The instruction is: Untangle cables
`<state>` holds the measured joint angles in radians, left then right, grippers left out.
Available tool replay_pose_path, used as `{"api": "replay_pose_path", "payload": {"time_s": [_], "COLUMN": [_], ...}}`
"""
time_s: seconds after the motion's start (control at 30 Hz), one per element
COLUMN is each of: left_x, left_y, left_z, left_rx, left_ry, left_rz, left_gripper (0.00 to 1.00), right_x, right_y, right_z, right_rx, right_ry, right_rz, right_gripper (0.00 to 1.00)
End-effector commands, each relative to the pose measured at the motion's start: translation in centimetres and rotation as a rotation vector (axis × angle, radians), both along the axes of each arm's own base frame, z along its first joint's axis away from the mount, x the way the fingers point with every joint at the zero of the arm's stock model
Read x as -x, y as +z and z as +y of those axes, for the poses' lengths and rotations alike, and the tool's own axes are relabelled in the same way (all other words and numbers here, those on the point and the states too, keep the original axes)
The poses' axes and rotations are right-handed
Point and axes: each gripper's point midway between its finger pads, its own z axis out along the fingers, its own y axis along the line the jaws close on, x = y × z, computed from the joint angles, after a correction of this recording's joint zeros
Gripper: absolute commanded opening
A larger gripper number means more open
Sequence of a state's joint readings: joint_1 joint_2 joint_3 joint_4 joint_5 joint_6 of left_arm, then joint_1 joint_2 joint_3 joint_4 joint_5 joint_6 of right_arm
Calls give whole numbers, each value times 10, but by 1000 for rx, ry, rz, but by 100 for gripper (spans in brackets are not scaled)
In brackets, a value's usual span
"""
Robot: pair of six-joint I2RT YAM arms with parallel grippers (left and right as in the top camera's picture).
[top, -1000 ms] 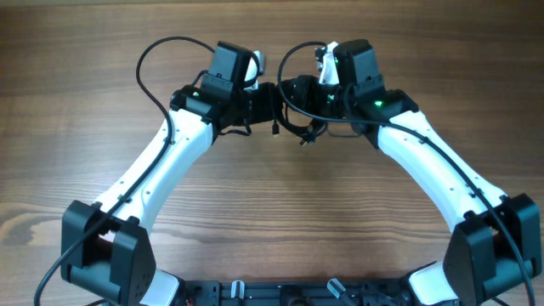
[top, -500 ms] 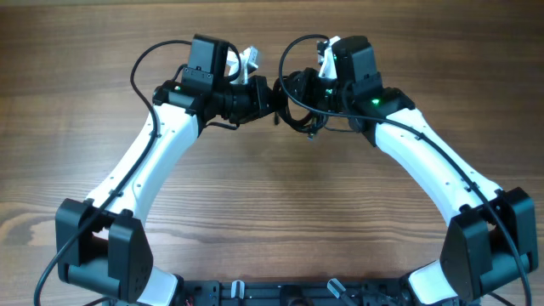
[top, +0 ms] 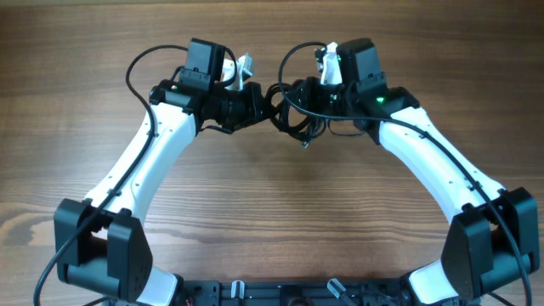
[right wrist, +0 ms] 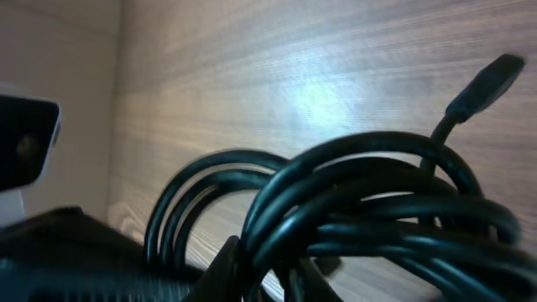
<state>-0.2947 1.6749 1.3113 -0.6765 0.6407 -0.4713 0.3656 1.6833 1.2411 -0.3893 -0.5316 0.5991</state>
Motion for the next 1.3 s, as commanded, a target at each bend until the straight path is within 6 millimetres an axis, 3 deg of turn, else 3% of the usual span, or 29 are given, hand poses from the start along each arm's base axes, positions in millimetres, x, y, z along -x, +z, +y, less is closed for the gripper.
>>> {"api": "replay_pose_path", "payload": {"time_s": [0.0, 0.13, 0.3, 0.37, 0.43, 0.6, 0.63, 0.7, 0.77, 0.83, 0.9, 1.17, 1.23, 1.27], "left_x": [-17, -19, -19, -17, -13, 16, 23, 25, 24, 19, 11, 0, -2, -2], "left_y": [-24, -30, -30, -27, -16, 31, 42, 44, 33, 10, -27, -121, -142, -150], "left_z": [51, 66, 65, 55, 34, -20, -27, -29, -27, -23, -17, -17, -7, -1], "left_rx": [-283, -365, -359, -308, -207, 151, 224, 241, 217, 178, 122, 89, 8, -32], "left_ry": [151, 190, 186, 156, 22, -328, -378, -391, -378, -319, -222, -68, -34, -18], "left_rz": [-43, -47, -45, -42, -95, -238, -260, -263, -244, -170, -48, 230, 249, 255], "left_gripper": [4, 4, 4, 4, 4, 4, 4, 4, 4, 4, 4, 4, 24, 26], "right_x": [-16, -12, -3, 1, 3, 2, 2, 4, 5, 7, 9, 10, 10, 10], "right_y": [29, 55, 85, 85, 80, 72, 69, 61, 55, 48, 44, 41, 41, 41], "right_z": [-39, -55, -60, -58, -60, -67, -70, -76, -82, -87, -91, -94, -94, -94], "right_rx": [49, 19, -43, -52, -39, 0, 18, 52, 85, 116, 137, 155, 155, 156], "right_ry": [-42, -44, -28, -14, -21, -58, -71, -95, -117, -136, -147, -156, -155, -156], "right_rz": [-125, -173, -222, -211, -191, -166, -154, -129, -106, -86, -71, -60, -60, -60], "right_gripper": [4, 4, 4, 4, 5, 6, 6, 6, 7, 9, 9, 10, 11, 13]}}
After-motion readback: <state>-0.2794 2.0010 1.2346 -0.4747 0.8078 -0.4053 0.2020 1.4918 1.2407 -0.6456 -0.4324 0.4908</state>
